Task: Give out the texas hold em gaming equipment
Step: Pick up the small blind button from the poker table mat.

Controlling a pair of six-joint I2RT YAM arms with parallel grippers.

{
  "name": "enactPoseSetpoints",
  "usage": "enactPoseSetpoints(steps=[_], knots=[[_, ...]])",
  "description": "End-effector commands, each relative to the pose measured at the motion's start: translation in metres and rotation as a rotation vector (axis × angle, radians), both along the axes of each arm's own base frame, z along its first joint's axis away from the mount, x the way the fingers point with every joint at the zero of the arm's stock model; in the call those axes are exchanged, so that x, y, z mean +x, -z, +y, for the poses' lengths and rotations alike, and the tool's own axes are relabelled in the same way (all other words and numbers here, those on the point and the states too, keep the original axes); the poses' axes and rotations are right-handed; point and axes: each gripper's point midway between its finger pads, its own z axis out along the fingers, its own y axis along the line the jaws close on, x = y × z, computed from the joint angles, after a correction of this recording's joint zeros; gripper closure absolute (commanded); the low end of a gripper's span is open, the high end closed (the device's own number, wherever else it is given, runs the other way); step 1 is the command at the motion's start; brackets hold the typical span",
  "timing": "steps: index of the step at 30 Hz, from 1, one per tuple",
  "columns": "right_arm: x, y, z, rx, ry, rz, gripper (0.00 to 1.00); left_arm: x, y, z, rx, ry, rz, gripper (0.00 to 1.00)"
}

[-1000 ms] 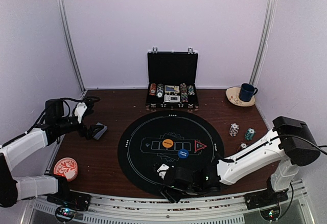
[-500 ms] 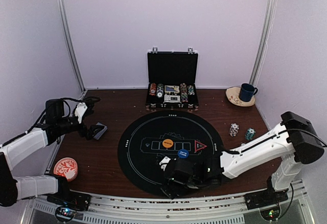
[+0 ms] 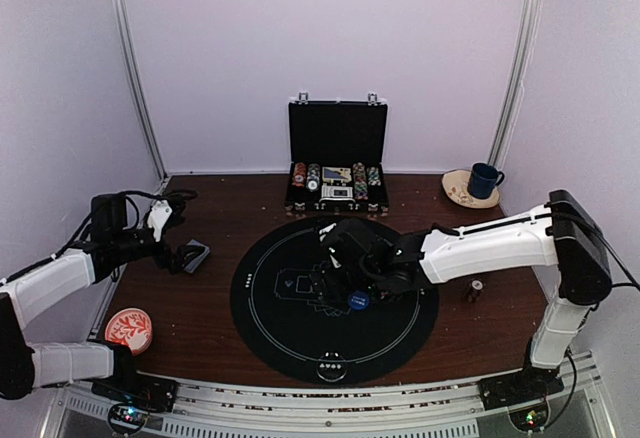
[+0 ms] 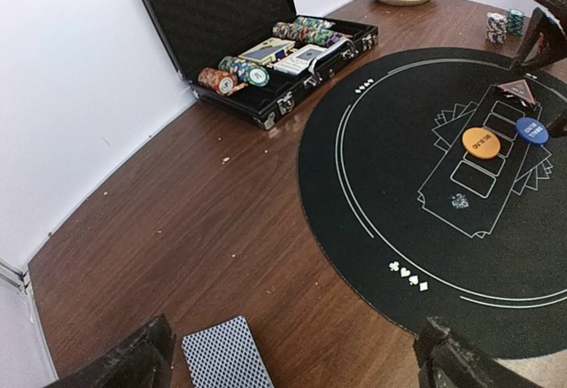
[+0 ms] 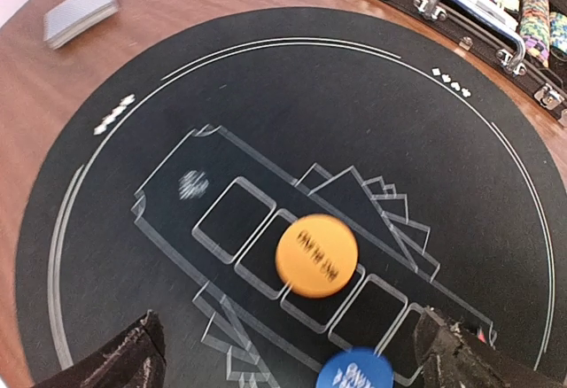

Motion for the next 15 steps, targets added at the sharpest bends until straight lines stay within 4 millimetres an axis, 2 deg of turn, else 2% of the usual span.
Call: enactPoseSetpoints(steps=[1,5,8,11,15], knots=[[0.029,0.016,-0.001,-0.032,0.044,0.001,0.01,0.004,-0.008,-0.004,-0.013,0.015,-0.037,0.02],[0.041,0.035,0.003,-0.042,0.06,0.025,0.03,0.004,-0.009,-0.005,-0.021,0.023,-0.039,0.02],[0.043,0.045,-0.002,-0.068,0.078,0.046,0.05,0.008,-0.016,-0.008,-0.038,0.04,-0.035,0.02],[0.034,0.048,-0.013,-0.073,0.076,0.065,0.06,0.017,-0.018,-0.01,-0.042,0.043,0.007,0.02],[0.016,0.052,-0.03,-0.077,0.05,0.103,0.08,0.016,-0.005,-0.011,-0.043,0.053,0.046,0.02]])
